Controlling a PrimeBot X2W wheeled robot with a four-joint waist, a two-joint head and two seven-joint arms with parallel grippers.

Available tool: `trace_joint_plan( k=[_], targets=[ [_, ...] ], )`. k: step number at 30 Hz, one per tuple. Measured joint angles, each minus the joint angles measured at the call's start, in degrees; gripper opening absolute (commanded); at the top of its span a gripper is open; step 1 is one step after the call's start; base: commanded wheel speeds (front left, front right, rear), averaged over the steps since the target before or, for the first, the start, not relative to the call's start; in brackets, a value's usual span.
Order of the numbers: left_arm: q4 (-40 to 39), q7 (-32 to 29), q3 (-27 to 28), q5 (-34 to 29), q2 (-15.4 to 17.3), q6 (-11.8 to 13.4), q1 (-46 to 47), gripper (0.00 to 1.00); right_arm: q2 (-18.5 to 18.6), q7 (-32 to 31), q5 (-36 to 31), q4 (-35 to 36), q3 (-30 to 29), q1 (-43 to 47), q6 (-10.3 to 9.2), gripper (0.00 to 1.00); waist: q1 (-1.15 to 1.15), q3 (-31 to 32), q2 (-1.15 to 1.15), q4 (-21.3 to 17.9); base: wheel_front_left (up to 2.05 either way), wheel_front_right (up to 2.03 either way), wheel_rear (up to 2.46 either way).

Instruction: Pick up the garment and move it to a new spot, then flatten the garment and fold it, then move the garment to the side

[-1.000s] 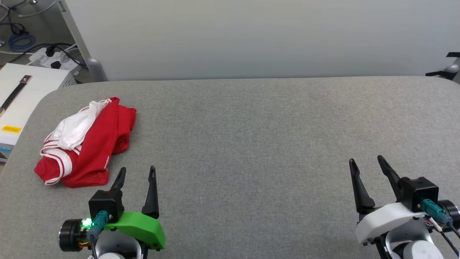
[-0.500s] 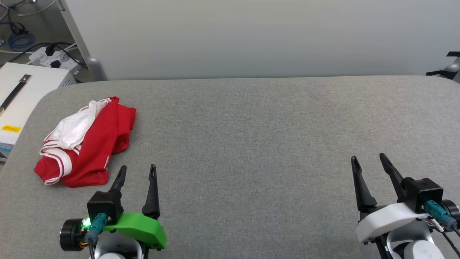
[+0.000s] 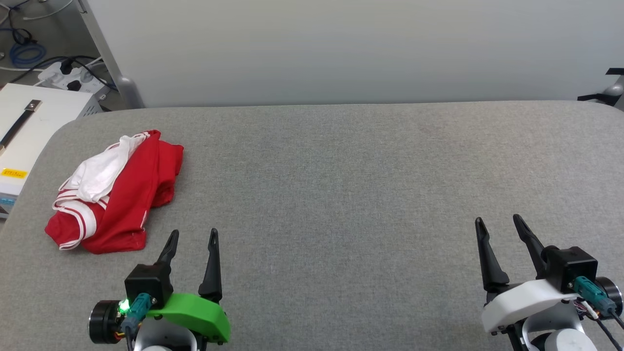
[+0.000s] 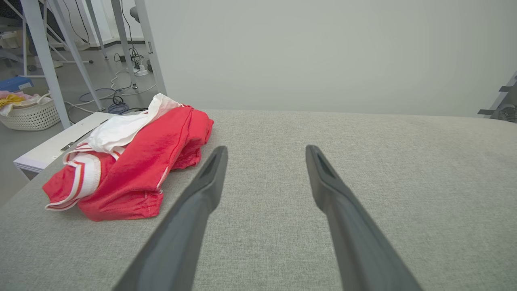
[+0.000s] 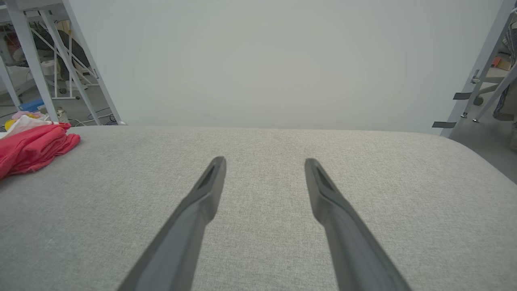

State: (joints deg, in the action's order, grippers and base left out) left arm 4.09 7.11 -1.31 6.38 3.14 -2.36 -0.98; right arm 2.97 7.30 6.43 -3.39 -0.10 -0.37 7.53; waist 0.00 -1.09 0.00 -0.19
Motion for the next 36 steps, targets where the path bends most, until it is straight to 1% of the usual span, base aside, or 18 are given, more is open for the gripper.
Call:
trace_joint_plan(
  k=[36],
  targets=[
    [2.5,4.31,-0.78,3.7,-0.01,-1.2,-0.01,1.0,-0.01,4.08,3.46,-2.32,0.27,-0.08,0.0,1.0,0.0,-0.5,0.0,0.17,0.0,0.0,0.0]
  ],
)
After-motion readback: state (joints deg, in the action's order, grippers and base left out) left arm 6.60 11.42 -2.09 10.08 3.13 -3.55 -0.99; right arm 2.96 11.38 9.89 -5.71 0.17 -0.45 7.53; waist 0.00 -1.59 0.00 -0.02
